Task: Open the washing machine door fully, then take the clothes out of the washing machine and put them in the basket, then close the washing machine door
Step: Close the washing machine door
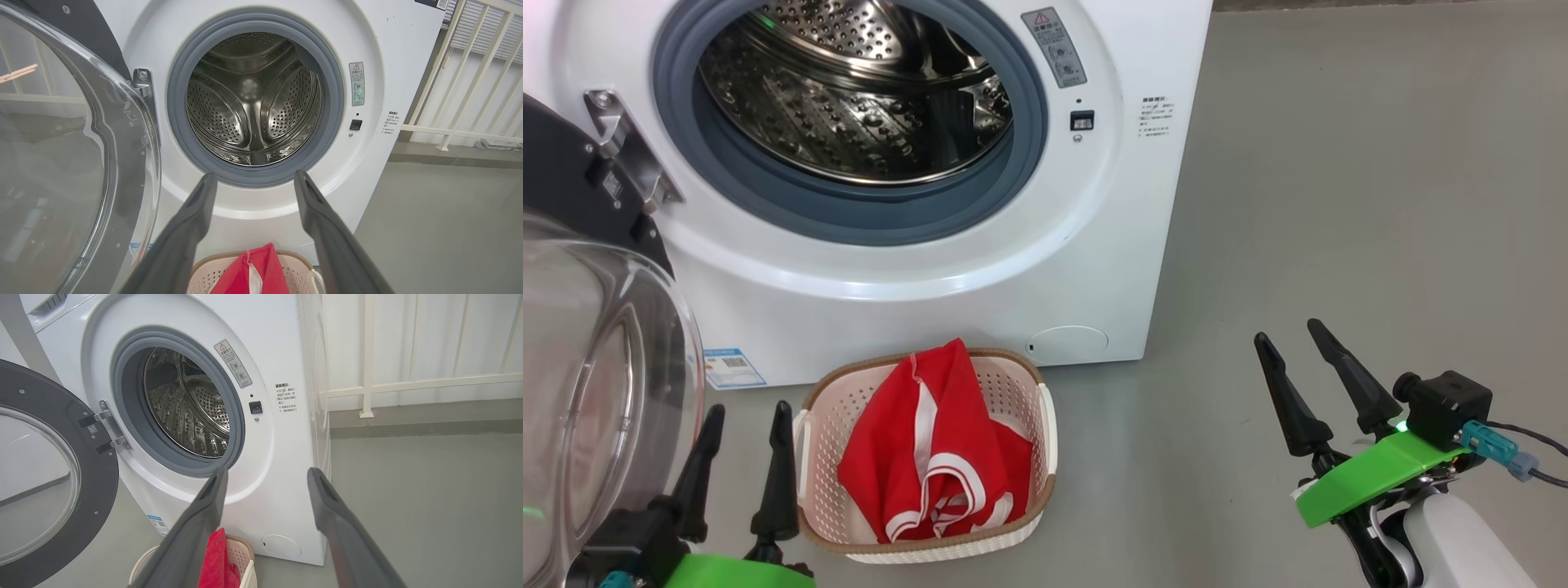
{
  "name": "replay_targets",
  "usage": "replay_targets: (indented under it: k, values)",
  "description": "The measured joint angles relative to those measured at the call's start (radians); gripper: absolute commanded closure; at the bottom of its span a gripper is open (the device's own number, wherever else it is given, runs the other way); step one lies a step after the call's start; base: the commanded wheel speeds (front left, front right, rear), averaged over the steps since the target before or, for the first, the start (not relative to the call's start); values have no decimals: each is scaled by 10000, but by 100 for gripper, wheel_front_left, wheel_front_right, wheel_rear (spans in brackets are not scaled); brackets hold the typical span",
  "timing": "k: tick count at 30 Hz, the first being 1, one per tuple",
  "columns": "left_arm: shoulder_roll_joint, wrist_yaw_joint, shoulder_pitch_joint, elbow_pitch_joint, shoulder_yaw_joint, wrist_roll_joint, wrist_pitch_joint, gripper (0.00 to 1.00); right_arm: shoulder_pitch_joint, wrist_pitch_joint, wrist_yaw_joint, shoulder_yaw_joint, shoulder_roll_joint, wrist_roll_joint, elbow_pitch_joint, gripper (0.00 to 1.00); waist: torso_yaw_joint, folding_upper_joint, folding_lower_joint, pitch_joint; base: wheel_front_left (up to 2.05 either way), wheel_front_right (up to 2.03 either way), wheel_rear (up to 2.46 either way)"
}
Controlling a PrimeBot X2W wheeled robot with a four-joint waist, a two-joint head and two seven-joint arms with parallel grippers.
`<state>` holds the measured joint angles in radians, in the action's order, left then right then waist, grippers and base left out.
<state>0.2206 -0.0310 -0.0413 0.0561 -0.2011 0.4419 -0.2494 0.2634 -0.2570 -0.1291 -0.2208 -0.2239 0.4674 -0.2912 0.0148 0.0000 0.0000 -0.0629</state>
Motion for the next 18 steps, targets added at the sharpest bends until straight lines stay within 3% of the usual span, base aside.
replay_targets:
  k: [18]
  values:
    - [4,0,-1,44,-2,0,0,0,-6,0,0,31,6,0,0,0,-42,0,0,-59,0,0,0]
